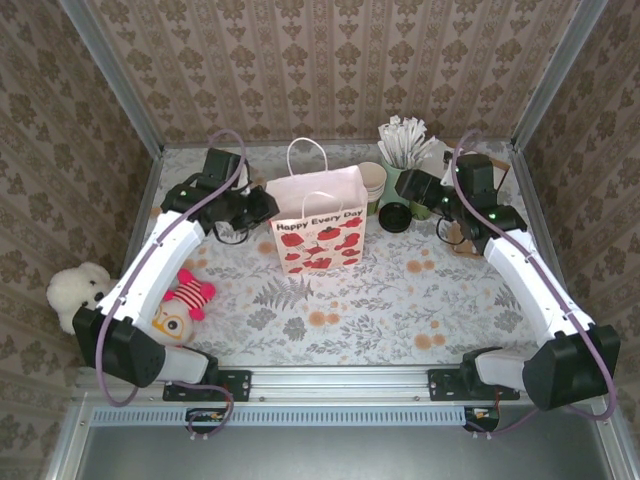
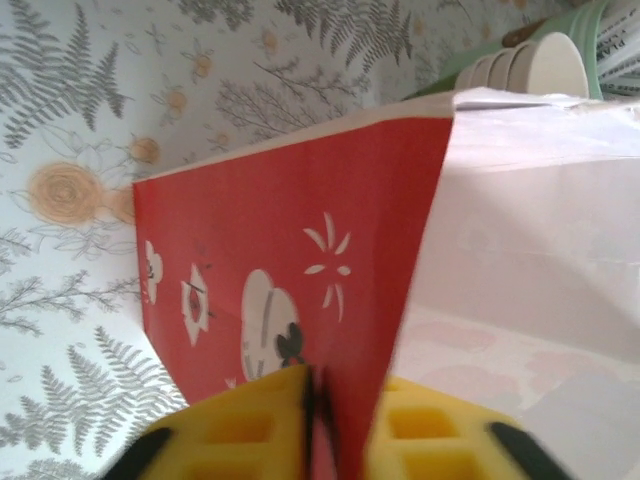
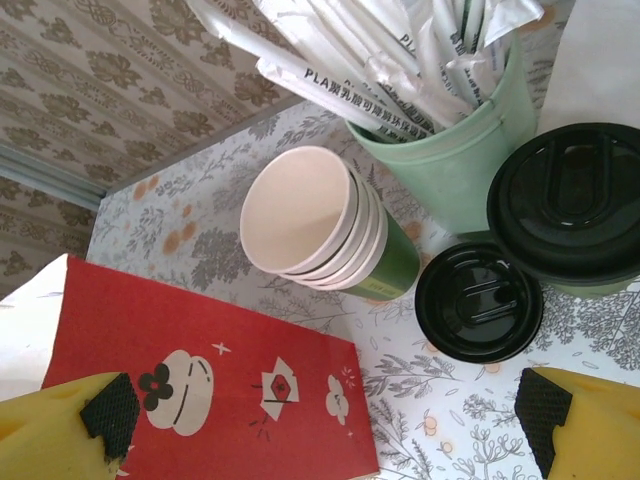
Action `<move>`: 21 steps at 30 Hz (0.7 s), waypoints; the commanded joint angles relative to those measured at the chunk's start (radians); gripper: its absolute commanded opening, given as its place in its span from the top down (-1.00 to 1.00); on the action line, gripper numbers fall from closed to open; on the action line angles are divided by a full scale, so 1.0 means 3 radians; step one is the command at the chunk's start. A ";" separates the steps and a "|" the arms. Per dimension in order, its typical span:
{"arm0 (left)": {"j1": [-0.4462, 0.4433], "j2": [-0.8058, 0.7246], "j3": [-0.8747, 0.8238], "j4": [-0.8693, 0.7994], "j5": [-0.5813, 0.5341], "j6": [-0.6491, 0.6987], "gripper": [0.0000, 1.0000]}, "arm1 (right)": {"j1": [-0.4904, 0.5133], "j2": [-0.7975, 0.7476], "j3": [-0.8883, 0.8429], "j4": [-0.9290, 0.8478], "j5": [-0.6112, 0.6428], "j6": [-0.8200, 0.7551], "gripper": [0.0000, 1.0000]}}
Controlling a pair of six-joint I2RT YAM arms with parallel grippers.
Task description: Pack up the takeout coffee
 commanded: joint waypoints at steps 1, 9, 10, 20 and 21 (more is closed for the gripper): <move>-0.0023 0.0025 0.0073 0.0050 0.0194 0.0044 0.44 | 0.0033 0.0041 0.0178 -0.0160 -0.0055 -0.0058 -1.00; -0.0024 0.0019 -0.0069 0.0525 0.0645 0.0181 -0.24 | 0.0070 -0.0020 0.0243 -0.0264 -0.0011 -0.0014 -1.00; -0.0029 0.0016 -0.0081 0.0569 0.0700 0.0192 -0.35 | 0.0070 -0.0036 0.0235 -0.0277 0.0003 -0.0007 -1.00; 0.0045 -0.0207 -0.0357 0.0949 0.0722 0.0594 -1.00 | -0.0114 -0.0203 0.0123 -0.0885 0.0679 -0.0068 -1.00; 0.0078 -0.0299 -0.0451 0.1054 0.0621 0.0606 -1.00 | -0.0169 -0.0246 0.0035 -0.0883 0.0742 -0.0084 -1.00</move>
